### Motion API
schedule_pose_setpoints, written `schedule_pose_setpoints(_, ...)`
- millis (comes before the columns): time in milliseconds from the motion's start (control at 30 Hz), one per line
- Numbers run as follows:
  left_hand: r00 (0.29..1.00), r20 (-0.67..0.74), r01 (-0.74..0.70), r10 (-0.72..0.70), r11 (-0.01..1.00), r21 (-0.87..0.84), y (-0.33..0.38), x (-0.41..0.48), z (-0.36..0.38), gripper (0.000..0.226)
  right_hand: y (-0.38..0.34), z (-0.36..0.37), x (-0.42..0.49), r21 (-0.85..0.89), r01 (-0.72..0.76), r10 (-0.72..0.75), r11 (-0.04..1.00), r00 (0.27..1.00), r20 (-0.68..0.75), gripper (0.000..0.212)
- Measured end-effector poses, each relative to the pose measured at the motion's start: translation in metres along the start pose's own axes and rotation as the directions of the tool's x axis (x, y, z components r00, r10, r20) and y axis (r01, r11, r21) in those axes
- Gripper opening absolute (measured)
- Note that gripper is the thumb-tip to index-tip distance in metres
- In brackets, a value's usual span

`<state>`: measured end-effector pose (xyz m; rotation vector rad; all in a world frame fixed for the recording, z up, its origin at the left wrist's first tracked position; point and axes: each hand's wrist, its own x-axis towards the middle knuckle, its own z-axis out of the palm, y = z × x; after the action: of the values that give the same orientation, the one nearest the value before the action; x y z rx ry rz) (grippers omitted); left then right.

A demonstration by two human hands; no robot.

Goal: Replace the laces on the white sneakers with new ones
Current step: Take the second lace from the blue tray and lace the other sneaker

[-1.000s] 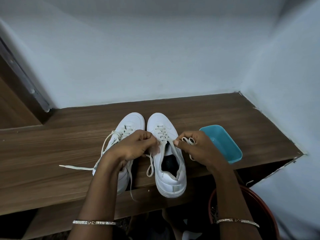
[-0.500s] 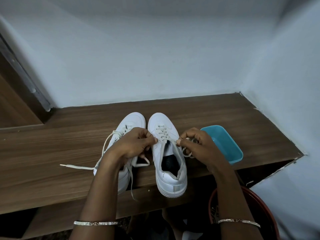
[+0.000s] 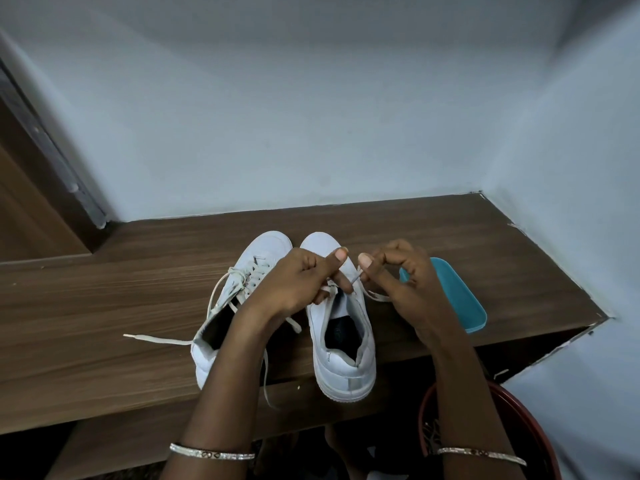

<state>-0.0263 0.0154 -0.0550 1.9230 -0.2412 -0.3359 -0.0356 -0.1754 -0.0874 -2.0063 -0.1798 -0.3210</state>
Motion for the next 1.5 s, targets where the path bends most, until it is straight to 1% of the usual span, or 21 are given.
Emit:
schedule_pose_setpoints(67,0.992,0.059,0.111,-0.108,0.993,-0.051,0.001,-0.001,0.003,0.062,-0.009,-0.001,-0.001,-0.021,0.018,-0.019,1.000,0.999,-0.027,0.030)
schedule_pose_setpoints(100,0.984,0.080,0.164,-0.158,0.983,-0.080,0.001,0.000,0.004,0.062,-0.013,-0.001,-0.002,0.028,0.020,-0.020,0.999,1.000,0.002,0.029)
schedule_pose_setpoints(233,0.956,0.100,0.293,-0.277,0.929,-0.227,0.002,0.002,0.010,0.053,-0.028,0.000,-0.004,0.217,-0.054,0.005,0.975,0.975,0.221,0.030)
schedule_pose_setpoints(300,0.955,0.076,0.297,-0.287,0.919,-0.260,0.001,0.003,0.009,0.051,-0.030,-0.002,-0.007,0.269,-0.134,0.020,0.954,0.921,0.390,0.032)
schedule_pose_setpoints(367,0.953,0.056,0.300,-0.296,0.912,-0.278,0.001,0.003,0.006,0.051,-0.033,-0.006,-0.010,0.285,-0.273,0.067,0.919,0.820,0.569,0.033)
schedule_pose_setpoints(433,0.957,0.058,0.288,-0.284,0.908,-0.304,0.005,0.001,0.000,0.037,-0.032,-0.008,-0.012,0.261,-0.406,0.141,0.876,0.732,0.667,0.035)
schedule_pose_setpoints(467,0.959,0.059,0.282,-0.277,0.909,-0.306,0.006,0.000,-0.003,0.030,-0.030,-0.008,-0.013,0.240,-0.445,0.184,0.863,0.719,0.671,0.033)
schedule_pose_setpoints(567,0.965,0.064,0.263,-0.255,0.936,-0.234,0.007,-0.002,-0.011,0.028,-0.025,-0.006,-0.012,0.223,-0.476,0.269,0.851,0.759,0.593,0.021)
schedule_pose_setpoints(700,0.980,0.105,0.188,-0.172,0.968,-0.165,0.010,-0.007,-0.013,0.028,-0.024,0.003,-0.010,0.254,-0.424,0.265,0.869,0.833,0.486,0.025)
schedule_pose_setpoints(767,0.985,0.115,0.146,-0.129,0.977,-0.158,0.012,-0.010,-0.013,0.028,-0.026,0.009,-0.010,0.184,-0.376,0.256,0.908,0.847,0.466,0.025)
schedule_pose_setpoints(833,0.988,0.115,0.119,-0.104,0.985,-0.128,0.013,-0.011,-0.015,0.028,-0.028,0.016,-0.010,0.113,-0.324,0.240,0.939,0.857,0.457,0.019)
schedule_pose_setpoints(867,0.991,0.088,0.110,-0.102,0.990,-0.084,0.011,-0.010,-0.017,0.029,-0.028,0.018,-0.010,0.092,-0.297,0.228,0.951,0.867,0.443,0.016)
schedule_pose_setpoints(967,0.989,-0.115,0.105,-0.097,0.992,0.067,0.000,-0.004,-0.021,0.034,-0.025,0.014,-0.008,0.043,-0.194,0.163,0.980,0.911,0.379,0.009)
schedule_pose_setpoints(1000,0.984,-0.143,0.109,-0.104,0.994,0.028,-0.003,-0.003,-0.022,0.034,-0.023,0.011,-0.008,0.051,-0.190,0.157,0.981,0.913,0.377,0.008)
schedule_pose_setpoints(1067,0.988,-0.082,0.113,-0.132,0.972,-0.204,-0.005,-0.001,-0.021,0.030,-0.020,0.004,-0.007,0.123,-0.218,0.154,0.968,0.906,0.394,0.010)
schedule_pose_setpoints(1133,0.987,0.010,0.145,-0.158,0.875,-0.463,-0.004,-0.001,-0.019,0.026,-0.019,0.000,-0.007,0.214,-0.198,0.108,0.957,0.923,0.369,0.011)
schedule_pose_setpoints(1200,0.980,0.039,0.178,-0.193,0.786,-0.592,-0.005,0.000,-0.016,0.024,-0.019,0.000,-0.007,0.296,-0.143,0.049,0.944,0.952,0.303,0.014)
schedule_pose_setpoints(1267,0.979,0.017,0.181,-0.204,0.827,-0.532,-0.009,0.003,-0.014,0.025,-0.019,0.001,-0.006,0.329,-0.096,0.014,0.940,0.970,0.243,0.018)
schedule_pose_setpoints(1333,0.984,0.013,0.172,-0.180,0.912,-0.373,-0.012,0.003,-0.012,0.027,-0.019,0.003,-0.005,0.368,-0.063,-0.018,0.928,0.977,0.214,0.021)
schedule_pose_setpoints(1400,0.987,0.072,0.157,-0.144,0.961,-0.226,-0.010,0.000,-0.012,0.027,-0.019,0.007,-0.004,0.428,-0.041,-0.041,0.903,0.983,0.180,0.021)
schedule_pose_setpoints(1500,0.984,0.160,0.097,-0.076,0.987,-0.128,-0.002,-0.008,-0.008,0.027,-0.021,0.011,-0.003,0.484,-0.024,-0.032,0.875,0.994,0.108,0.018)
